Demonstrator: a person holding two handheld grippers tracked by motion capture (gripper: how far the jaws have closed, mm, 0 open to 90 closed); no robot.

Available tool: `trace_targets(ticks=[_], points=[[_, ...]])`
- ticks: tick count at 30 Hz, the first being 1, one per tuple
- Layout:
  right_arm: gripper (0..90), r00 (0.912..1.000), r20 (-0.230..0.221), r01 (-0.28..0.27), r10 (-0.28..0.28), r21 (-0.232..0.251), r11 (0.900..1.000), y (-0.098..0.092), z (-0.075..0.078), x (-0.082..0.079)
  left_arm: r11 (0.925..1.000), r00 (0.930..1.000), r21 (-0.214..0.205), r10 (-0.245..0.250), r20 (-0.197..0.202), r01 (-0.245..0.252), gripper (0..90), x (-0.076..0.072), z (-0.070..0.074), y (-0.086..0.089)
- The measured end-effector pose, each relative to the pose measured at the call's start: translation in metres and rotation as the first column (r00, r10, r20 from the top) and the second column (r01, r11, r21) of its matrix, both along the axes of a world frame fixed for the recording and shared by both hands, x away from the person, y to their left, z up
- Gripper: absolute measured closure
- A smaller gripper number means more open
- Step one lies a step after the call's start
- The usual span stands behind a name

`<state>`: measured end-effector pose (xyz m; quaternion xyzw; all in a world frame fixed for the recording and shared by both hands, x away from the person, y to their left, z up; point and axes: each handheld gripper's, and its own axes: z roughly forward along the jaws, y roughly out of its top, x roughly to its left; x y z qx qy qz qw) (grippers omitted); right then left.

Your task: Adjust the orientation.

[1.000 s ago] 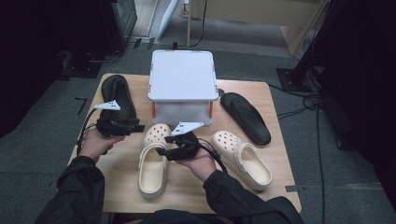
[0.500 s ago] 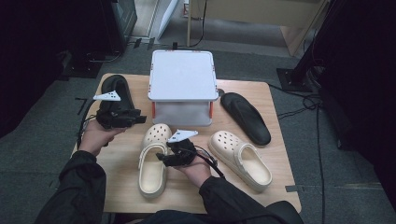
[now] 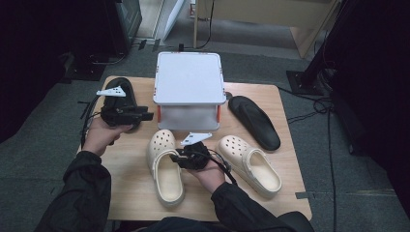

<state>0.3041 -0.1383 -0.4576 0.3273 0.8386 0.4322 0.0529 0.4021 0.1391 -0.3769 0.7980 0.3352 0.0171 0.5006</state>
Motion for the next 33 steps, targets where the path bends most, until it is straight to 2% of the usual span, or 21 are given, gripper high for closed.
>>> trace_targets(ticks=[4,8,14,20,25,29,33], points=[[74.0,0.9998,-0.017,0.012,-0.012,0.015,0.9998,-0.004,0.002,0.002,0.9999,0.9999,-0.009,-0.004,0.010,0.004,51.0,0.003,0.005,-0.002],[76.4,0.9997,0.003,0.024,-0.024,-0.005,0.9997,-0.007,0.005,0.003,0.9997,0.9995,-0.018,-0.017,0.025,0.018,50.8,0.007,0.011,-0.004],[77.2,0.9994,0.014,0.033,-0.033,-0.004,0.9995,-0.011,0.009,0.005,0.9991,0.9982,-0.025,-0.033,0.051,0.034,50.5,0.011,0.021,-0.009],[77.3,0.9982,0.025,0.055,-0.055,-0.001,0.9985,-0.016,0.015,0.009,0.9991,0.9984,-0.024,-0.035,0.045,0.036,51.3,0.019,0.023,-0.013],[77.3,0.9961,0.046,0.075,-0.075,0.008,0.9972,-0.020,0.024,0.017,0.9992,0.9973,0.018,-0.036,0.064,0.035,56.1,0.026,0.026,-0.019],[77.3,0.9936,0.049,0.101,-0.101,0.006,0.9949,-0.022,0.029,0.024,0.9994,0.9981,0.026,-0.025,0.057,0.023,63.0,0.036,0.024,-0.023],[77.3,0.9887,0.059,0.137,-0.137,0.016,0.9905,-0.025,0.032,0.036,0.9982,0.9982,0.058,-0.014,0.058,0.011,65.9,0.043,0.022,-0.026]])
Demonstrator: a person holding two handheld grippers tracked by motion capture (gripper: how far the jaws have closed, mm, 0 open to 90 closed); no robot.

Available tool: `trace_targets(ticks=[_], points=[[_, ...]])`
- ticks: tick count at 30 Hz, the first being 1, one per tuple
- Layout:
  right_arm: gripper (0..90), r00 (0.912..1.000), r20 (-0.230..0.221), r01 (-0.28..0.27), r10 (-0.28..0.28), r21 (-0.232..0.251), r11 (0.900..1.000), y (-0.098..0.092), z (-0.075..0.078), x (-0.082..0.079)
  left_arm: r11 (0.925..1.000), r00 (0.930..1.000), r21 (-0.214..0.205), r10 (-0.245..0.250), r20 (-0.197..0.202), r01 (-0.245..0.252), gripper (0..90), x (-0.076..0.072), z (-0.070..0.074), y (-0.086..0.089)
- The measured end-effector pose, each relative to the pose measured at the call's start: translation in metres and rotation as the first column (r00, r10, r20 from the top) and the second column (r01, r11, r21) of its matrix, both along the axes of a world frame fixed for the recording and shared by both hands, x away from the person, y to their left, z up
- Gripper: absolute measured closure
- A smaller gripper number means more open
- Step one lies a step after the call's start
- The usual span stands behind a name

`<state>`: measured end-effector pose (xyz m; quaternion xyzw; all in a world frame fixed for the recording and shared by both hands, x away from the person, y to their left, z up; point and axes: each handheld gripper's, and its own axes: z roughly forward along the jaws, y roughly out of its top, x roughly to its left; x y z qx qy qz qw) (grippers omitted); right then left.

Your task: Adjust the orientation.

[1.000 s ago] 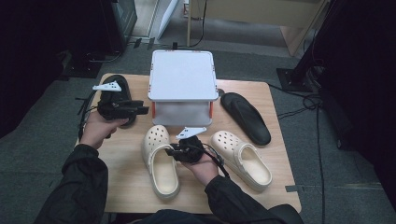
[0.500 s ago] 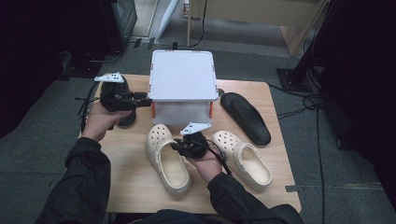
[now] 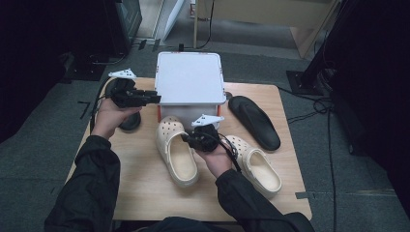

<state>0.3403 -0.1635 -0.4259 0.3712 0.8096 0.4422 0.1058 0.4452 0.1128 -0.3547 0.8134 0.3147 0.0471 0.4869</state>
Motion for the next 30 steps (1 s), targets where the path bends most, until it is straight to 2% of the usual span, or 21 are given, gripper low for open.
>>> trace_targets(ticks=[6,8,10,17,20,21,26,27,28,30], points=[[77.3,0.9953,-0.002,0.097,-0.097,-0.016,0.9952,-0.005,0.000,0.028,0.9998,1.0000,0.019,-0.005,0.004,0.005,68.6,0.005,-0.003,-0.005],[77.3,0.9940,-0.001,0.110,-0.110,-0.017,0.9938,-0.005,0.000,0.032,0.9997,0.9999,0.020,-0.016,-0.001,0.016,68.9,0.007,-0.004,-0.005],[77.3,0.9887,0.005,0.150,-0.150,-0.025,0.9884,-0.004,-0.003,0.041,0.9996,0.9998,0.018,-0.020,-0.005,0.020,69.7,0.009,-0.005,-0.006],[77.1,0.9788,0.006,0.205,-0.205,-0.023,0.9785,0.003,-0.010,0.058,0.9994,0.9997,0.027,-0.023,-0.005,0.023,71.5,0.011,-0.007,-0.008],[76.9,0.9769,0.003,0.214,-0.214,-0.020,0.9767,0.005,-0.014,0.060,0.9995,0.9997,0.021,-0.023,-0.007,0.023,71.8,0.010,-0.008,-0.007],[76.8,0.9751,-0.003,0.222,-0.222,0.007,0.9751,0.004,-0.017,0.060,0.9996,0.9997,0.015,-0.022,-0.004,0.023,72.5,0.009,-0.009,-0.007],[74.8,0.9742,0.015,0.225,-0.225,0.003,0.9743,0.006,-0.019,0.057,0.9998,0.9999,0.014,-0.016,0.004,0.016,73.9,0.009,-0.010,-0.006],[71.0,0.9747,0.018,0.223,-0.223,-0.002,0.9748,0.007,-0.019,0.057,0.9998,0.9999,0.016,-0.014,0.008,0.014,74.1,0.008,-0.010,-0.006],[71.0,0.9747,0.018,0.223,-0.223,-0.002,0.9748,0.007,-0.019,0.057,0.9997,0.9998,0.021,-0.013,0.012,0.013,74.1,0.008,-0.009,-0.007],[63.1,0.9776,0.015,0.210,-0.210,-0.012,0.9776,0.008,-0.020,0.056,0.9996,0.9998,0.024,-0.013,0.014,0.013,74.3,0.007,-0.009,-0.007]])
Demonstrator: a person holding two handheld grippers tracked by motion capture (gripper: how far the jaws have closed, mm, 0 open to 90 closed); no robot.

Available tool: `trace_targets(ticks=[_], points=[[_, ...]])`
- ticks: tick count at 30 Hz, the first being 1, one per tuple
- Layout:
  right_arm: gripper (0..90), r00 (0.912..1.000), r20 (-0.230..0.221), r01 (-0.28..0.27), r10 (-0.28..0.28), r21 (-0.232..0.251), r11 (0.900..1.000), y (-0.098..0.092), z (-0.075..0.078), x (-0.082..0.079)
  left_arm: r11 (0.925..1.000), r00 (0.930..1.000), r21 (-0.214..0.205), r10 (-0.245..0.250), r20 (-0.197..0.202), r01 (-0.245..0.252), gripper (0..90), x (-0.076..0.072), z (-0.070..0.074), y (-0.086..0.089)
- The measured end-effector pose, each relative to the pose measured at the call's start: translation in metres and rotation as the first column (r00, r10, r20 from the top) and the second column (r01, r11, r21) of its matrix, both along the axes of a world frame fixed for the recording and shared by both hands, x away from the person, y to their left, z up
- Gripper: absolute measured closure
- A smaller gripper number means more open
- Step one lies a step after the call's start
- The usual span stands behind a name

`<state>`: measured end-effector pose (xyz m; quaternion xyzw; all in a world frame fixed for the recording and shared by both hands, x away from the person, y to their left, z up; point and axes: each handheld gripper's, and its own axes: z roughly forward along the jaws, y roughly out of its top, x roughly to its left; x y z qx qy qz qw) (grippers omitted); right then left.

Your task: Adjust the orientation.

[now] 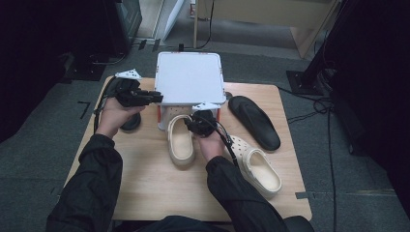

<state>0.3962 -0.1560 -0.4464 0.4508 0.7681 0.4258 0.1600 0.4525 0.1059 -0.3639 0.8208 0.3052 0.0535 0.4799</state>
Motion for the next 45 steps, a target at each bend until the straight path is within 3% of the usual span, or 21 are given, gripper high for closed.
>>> trace_targets(ticks=[5,9,11,19,24,33,40,45], points=[[55.6,0.9997,0.001,-0.023,0.023,0.021,0.9995,-0.003,0.006,-0.007,1.0000,1.0000,0.002,0.002,0.004,-0.002,75.2,0.000,0.000,0.001],[54.5,0.9991,0.001,-0.042,0.042,0.024,0.9988,-0.008,0.011,-0.014,1.0000,1.0000,0.001,0.002,0.006,-0.002,75.5,0.000,-0.001,0.001],[52.9,0.9974,-0.020,-0.069,0.070,0.057,0.9960,-0.015,0.015,-0.022,1.0000,1.0000,0.000,0.005,0.007,-0.005,75.7,-0.001,-0.001,0.000],[56.9,0.9926,-0.008,-0.121,0.121,0.035,0.9920,-0.023,0.020,-0.047,0.9999,1.0000,-0.014,0.003,0.003,-0.003,76.4,0.000,-0.002,0.001],[66.3,0.9866,-0.015,-0.161,0.162,0.054,0.9854,-0.028,0.010,-0.069,0.9999,1.0000,-0.013,0.005,0.006,-0.005,77.4,-0.001,-0.002,0.001],[75.6,0.9751,-0.054,-0.211,0.215,0.067,0.9751,-0.030,-0.006,-0.092,0.9999,0.9999,-0.008,0.006,0.009,-0.006,77.6,-0.001,-0.002,0.001],[79.3,0.9613,-0.052,-0.269,0.270,0.035,0.9625,-0.026,-0.020,-0.110,0.9999,0.9999,-0.012,0.006,0.009,-0.006,78.2,-0.001,-0.002,0.001],[83.2,0.9468,-0.089,-0.311,0.309,-0.012,0.9502,-0.025,-0.033,-0.122,0.9999,0.9999,-0.012,0.007,0.010,-0.007,78.5,-0.001,-0.002,0.002]])
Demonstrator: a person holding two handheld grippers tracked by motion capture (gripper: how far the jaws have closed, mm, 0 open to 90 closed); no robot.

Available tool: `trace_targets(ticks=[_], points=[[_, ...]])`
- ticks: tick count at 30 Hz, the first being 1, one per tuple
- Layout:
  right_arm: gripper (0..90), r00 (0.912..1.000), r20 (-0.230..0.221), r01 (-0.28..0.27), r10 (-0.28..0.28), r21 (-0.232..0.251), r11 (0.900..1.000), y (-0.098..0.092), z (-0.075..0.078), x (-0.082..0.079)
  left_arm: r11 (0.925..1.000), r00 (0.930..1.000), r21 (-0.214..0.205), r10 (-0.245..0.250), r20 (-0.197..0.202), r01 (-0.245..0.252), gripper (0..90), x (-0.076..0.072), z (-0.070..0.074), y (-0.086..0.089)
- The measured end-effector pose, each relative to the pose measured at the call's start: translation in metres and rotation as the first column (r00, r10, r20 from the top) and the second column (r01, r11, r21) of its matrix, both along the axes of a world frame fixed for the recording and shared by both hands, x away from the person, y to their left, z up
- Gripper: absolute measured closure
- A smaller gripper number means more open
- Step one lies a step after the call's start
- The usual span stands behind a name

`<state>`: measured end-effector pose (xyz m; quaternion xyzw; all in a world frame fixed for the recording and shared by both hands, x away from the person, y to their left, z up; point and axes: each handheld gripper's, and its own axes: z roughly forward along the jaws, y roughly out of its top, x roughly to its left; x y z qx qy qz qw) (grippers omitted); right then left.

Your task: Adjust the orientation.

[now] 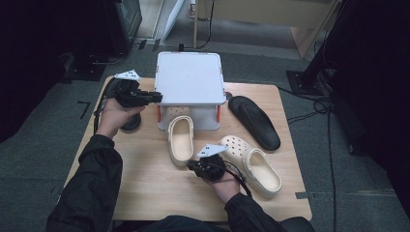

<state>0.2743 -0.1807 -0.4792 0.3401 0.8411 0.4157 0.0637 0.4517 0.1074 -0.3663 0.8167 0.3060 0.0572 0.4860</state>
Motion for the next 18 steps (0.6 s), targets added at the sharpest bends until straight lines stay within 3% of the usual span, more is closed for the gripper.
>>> trace_targets(ticks=[7,18], points=[[83.4,0.9999,-0.001,-0.017,0.017,-0.042,0.9990,0.008,-0.015,0.000,0.9999,1.0000,-0.011,-0.002,0.000,0.002,79.7,0.000,-0.001,0.001],[84.3,0.9996,0.018,-0.022,0.023,-0.028,0.9994,0.017,-0.015,0.005,0.9999,0.9999,-0.017,-0.003,-0.012,0.003,80.7,0.000,-0.001,0.001]])
